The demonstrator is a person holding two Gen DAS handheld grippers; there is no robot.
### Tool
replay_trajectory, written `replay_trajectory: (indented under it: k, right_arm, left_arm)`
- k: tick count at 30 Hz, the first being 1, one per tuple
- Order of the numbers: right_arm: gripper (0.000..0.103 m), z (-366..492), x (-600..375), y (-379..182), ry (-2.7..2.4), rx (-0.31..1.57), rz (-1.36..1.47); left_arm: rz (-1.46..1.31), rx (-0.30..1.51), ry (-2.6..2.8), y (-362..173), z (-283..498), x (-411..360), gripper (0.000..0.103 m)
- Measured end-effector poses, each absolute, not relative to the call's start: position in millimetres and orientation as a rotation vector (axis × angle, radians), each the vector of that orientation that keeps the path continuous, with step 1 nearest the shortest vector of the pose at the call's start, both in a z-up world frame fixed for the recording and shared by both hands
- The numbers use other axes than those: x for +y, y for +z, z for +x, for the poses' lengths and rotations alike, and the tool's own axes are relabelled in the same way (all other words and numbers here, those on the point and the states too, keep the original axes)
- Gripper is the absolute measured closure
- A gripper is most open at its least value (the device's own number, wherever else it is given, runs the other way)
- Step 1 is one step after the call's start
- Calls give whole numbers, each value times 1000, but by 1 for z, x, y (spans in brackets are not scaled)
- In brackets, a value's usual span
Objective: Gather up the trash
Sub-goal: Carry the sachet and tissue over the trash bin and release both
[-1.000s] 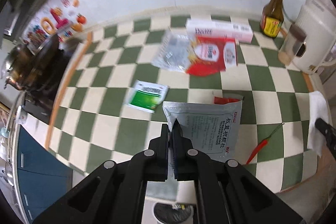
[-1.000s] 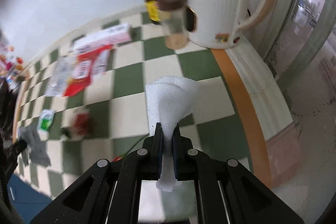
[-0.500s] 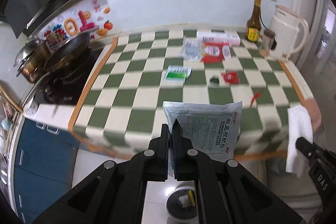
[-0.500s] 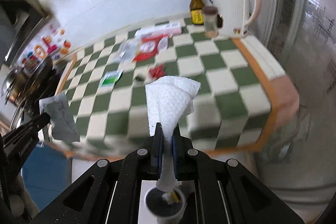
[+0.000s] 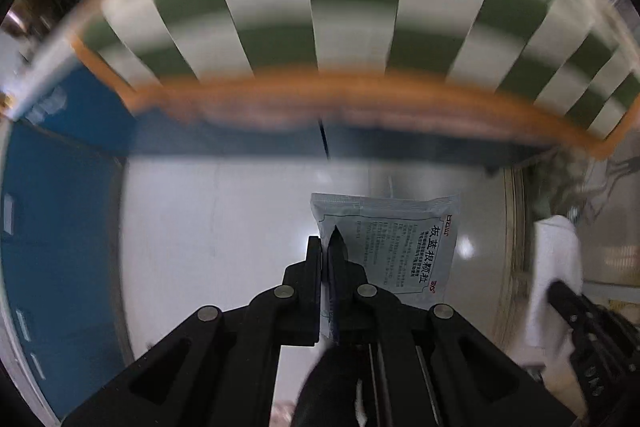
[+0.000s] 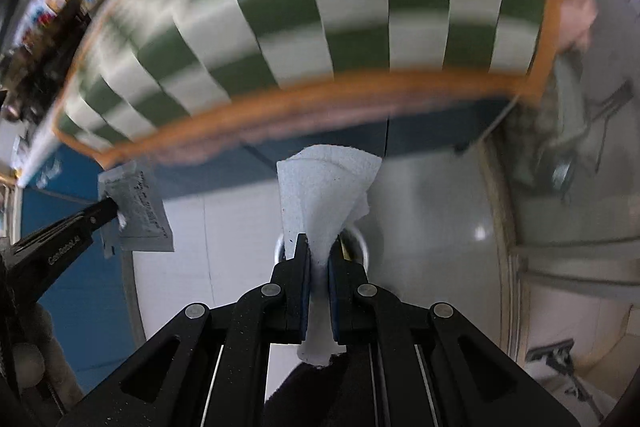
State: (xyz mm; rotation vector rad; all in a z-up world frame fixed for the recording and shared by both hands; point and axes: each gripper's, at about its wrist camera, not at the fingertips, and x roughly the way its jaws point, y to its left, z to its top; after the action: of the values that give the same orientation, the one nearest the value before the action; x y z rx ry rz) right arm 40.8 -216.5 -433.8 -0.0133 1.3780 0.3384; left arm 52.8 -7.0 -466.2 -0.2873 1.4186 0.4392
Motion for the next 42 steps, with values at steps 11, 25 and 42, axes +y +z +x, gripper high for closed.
replay_trajectory:
  k: [11,25,42]
  right_arm:
    - [95,26,-214,-752,308,1661,-28]
    - [93,23,-191,-928,336,1791,-127]
    - [0,23,-178,-885,299,1754,-205]
  left_arm:
    - [-435,1710,402,-775,53,-10,102]
    - [-434,1827,384,-880,34,-9,96]
    - [-311,1709,486,-801,10,15,0]
